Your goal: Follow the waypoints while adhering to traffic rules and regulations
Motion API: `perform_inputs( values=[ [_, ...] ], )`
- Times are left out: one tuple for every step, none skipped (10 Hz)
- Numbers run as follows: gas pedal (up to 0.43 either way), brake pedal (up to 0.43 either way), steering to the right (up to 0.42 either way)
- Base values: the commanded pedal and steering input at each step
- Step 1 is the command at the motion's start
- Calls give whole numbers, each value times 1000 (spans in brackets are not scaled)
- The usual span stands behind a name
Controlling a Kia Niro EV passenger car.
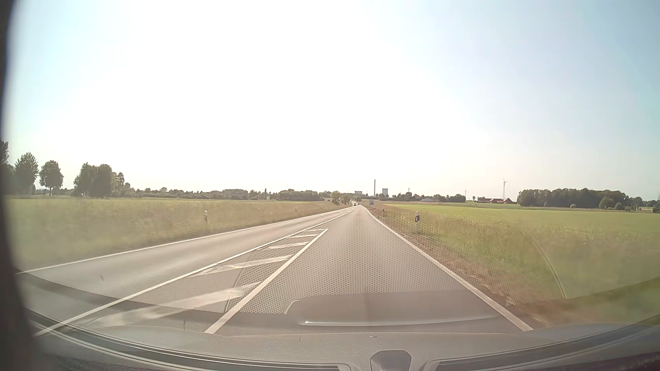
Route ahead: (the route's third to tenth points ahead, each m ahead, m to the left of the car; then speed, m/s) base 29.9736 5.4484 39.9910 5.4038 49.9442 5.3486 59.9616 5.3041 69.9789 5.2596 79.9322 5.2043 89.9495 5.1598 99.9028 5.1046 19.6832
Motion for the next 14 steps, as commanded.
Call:
perform_inputs(
  values=[
    [177,6,4],
    [177,6,4],
    [177,6,4],
    [177,6,4],
    [177,6,4],
    [177,6,4],
    [177,6,4],
    [177,6,4],
    [169,6,4],
    [169,6,4],
    [169,6,4],
    [169,6,4],
    [169,6,4],
    [169,6,4]
  ],
)
